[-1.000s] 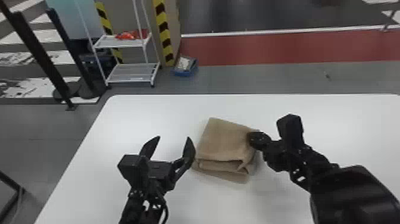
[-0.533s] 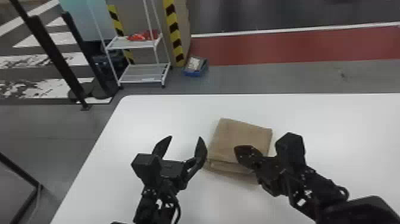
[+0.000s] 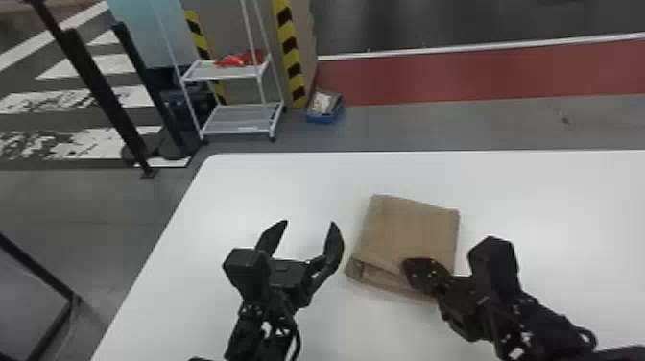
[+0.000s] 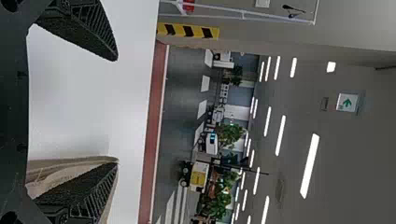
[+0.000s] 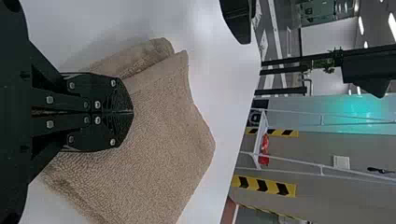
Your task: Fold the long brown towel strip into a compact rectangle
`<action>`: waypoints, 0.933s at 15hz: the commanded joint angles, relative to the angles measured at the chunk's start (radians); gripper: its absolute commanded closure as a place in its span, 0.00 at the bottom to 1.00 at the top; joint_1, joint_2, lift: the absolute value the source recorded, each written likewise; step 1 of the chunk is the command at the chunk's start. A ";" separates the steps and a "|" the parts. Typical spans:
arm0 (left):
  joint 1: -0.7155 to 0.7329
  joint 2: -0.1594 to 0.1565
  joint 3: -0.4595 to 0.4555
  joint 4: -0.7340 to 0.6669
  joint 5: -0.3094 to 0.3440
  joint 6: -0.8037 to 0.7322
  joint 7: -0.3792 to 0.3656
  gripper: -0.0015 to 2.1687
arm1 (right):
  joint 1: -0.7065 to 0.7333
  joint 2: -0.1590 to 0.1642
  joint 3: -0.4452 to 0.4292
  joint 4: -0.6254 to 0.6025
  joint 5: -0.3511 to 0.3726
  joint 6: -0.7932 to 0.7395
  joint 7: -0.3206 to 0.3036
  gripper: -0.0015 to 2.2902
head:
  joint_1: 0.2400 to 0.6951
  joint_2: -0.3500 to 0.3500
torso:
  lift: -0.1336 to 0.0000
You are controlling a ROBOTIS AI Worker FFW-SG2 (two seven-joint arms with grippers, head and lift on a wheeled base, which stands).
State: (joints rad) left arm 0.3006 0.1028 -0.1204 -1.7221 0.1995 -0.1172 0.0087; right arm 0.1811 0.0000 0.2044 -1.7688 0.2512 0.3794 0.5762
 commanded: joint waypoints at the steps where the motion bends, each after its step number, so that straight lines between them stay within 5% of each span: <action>1: 0.002 0.000 -0.004 -0.004 0.000 0.000 0.001 0.03 | 0.006 0.001 -0.046 -0.040 -0.003 0.019 0.028 0.93 | 1.00 0.78 | 0.13; 5: 0.005 0.000 -0.005 -0.008 0.000 0.000 0.001 0.03 | 0.051 0.001 -0.108 -0.141 -0.046 0.037 0.083 0.93 | 1.00 0.72 | 0.13; 9: 0.003 0.000 -0.007 -0.008 0.000 0.000 0.002 0.03 | 0.155 0.001 -0.103 -0.265 -0.099 0.099 0.218 0.93 | 1.00 0.72 | 0.13; 14: 0.002 0.000 -0.008 -0.004 0.000 0.000 0.002 0.04 | 0.135 -0.006 -0.099 -0.207 -0.070 0.200 0.229 0.93 | 1.00 0.76 | 0.13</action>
State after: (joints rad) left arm 0.3029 0.1028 -0.1273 -1.7275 0.1994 -0.1172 0.0107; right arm 0.3280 -0.0033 0.1043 -1.9959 0.1747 0.5519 0.8053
